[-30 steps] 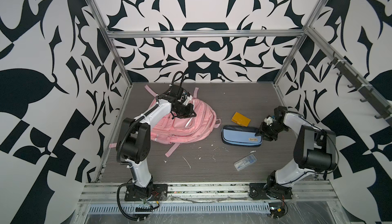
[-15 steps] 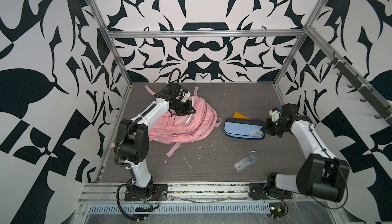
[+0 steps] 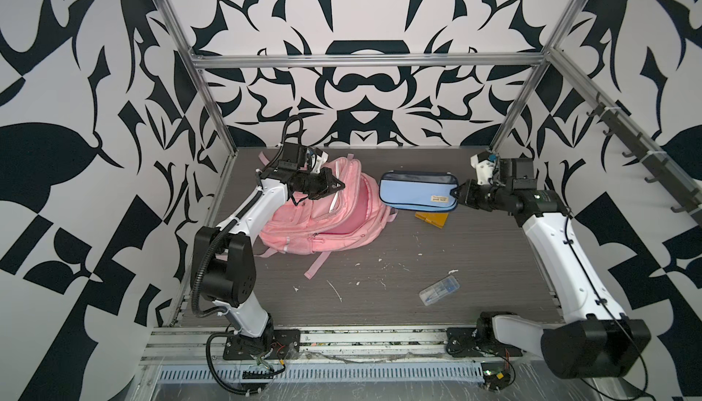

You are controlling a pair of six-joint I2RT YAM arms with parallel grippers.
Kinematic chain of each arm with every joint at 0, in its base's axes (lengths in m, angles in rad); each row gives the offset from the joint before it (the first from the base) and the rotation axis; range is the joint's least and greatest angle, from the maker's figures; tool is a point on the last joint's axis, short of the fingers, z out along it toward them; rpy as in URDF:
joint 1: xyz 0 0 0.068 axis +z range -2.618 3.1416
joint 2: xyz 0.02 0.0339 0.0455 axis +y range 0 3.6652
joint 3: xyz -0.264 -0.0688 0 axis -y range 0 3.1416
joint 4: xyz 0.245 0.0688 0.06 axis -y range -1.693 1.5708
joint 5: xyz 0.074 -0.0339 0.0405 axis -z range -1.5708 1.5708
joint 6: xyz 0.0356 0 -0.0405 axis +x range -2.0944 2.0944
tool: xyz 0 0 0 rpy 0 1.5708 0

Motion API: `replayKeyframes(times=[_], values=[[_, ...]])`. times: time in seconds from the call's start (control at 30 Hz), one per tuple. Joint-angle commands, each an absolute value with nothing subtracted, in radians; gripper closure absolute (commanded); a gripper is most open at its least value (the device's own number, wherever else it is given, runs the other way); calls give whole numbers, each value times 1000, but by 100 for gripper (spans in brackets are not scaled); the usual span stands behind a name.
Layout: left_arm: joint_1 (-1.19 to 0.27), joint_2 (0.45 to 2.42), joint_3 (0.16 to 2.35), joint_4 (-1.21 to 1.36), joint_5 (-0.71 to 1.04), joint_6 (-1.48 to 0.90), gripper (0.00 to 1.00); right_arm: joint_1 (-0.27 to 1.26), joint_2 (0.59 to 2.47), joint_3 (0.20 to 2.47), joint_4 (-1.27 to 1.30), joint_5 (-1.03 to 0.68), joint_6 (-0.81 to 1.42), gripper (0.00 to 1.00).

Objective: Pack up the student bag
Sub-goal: 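Carry the pencil case into the bag opening with the right gripper, left holding it open, then release the pencil case inside the bag and raise the right gripper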

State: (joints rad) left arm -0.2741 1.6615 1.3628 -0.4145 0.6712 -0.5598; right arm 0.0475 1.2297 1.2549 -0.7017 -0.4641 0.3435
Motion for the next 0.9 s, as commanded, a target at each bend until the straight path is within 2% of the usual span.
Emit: replayKeyframes(times=[0.0, 0.1, 0.27, 0.5, 0.67, 0.87], values=[[-268, 1592, 1361, -244, 760, -617, 100, 153, 1287, 1319, -653, -473, 451, 100], [-268, 1586, 1353, -192, 767, -657, 100, 221, 1358, 1334, -643, -389, 486, 100], [-270, 1601, 1373, -187, 770, -665, 100, 303, 1480, 1359, -530, -357, 507, 100], [-302, 1604, 1363, -175, 775, -674, 100, 390, 1693, 1447, -290, -463, 648, 100], [-334, 1613, 1339, -78, 785, -750, 100, 460, 1820, 1560, -287, -490, 644, 100], [-354, 1614, 1294, 58, 776, -852, 100, 519, 1946, 1594, -167, -543, 745, 100]])
